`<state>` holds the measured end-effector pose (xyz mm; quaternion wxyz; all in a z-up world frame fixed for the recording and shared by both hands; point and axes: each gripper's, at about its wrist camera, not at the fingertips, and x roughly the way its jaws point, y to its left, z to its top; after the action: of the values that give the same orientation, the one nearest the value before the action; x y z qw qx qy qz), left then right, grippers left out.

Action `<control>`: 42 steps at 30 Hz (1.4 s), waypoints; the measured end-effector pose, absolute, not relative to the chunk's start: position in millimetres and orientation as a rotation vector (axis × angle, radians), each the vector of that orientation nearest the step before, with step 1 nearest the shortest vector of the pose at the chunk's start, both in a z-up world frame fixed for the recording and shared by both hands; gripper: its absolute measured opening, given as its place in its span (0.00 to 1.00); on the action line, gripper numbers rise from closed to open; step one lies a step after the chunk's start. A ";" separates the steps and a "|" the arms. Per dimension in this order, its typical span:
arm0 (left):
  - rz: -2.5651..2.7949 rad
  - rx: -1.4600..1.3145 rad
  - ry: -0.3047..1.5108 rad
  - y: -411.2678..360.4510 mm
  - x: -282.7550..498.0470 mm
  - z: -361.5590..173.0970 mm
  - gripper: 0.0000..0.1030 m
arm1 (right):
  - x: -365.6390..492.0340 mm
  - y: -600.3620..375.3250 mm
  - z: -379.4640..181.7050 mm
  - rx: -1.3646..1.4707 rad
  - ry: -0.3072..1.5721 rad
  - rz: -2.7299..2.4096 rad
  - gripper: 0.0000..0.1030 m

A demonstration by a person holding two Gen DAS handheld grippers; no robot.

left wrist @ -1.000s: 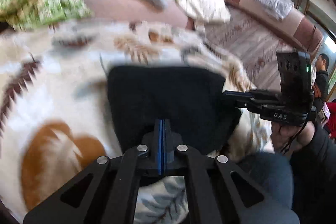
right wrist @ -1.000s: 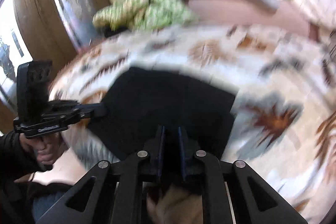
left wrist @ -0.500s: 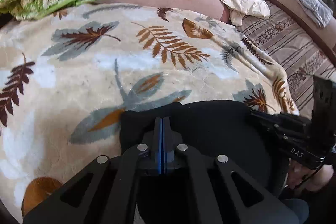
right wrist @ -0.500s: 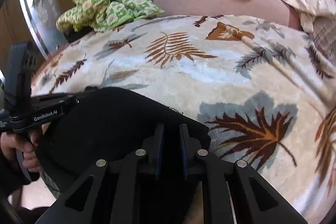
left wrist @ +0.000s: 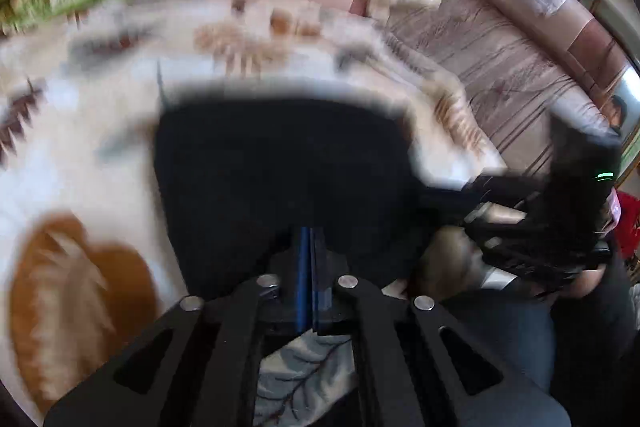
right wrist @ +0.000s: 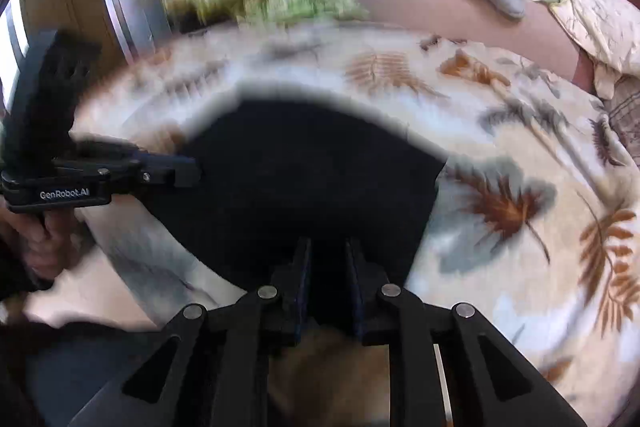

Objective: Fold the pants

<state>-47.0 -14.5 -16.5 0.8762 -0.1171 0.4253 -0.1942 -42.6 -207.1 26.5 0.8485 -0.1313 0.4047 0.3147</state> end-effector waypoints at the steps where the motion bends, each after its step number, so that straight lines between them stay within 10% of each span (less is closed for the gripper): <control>1: -0.416 -0.285 0.881 -10.3 -45.6 -17.5 0.00 | -42.6 -206.2 27.9 -0.285 0.848 0.662 0.16; 4: -0.409 -0.374 0.880 6.1 -43.2 -1.5 0.00 | -36.8 -221.2 34.5 -0.157 0.850 0.691 0.19; 8: -0.308 -0.401 0.740 38.6 -50.8 21.4 0.20 | -22.1 -259.1 40.8 0.083 0.826 0.611 0.61; 22: -0.293 -0.675 0.843 63.0 -22.5 -41.6 0.36 | 25.1 -273.9 -13.2 0.443 0.979 0.685 0.55; 27: -0.275 -0.569 0.824 46.1 -16.7 -19.3 0.22 | 23.0 -276.4 2.3 0.403 0.954 0.684 0.31; 42: -0.252 -0.394 0.818 15.2 59.0 -15.7 0.26 | 87.9 -320.2 -7.7 0.599 0.934 0.567 0.46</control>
<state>59.0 15.2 -15.7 0.8910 -0.1899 0.3941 -0.1212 87.9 -320.2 -7.7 0.8120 0.2806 0.4376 0.2653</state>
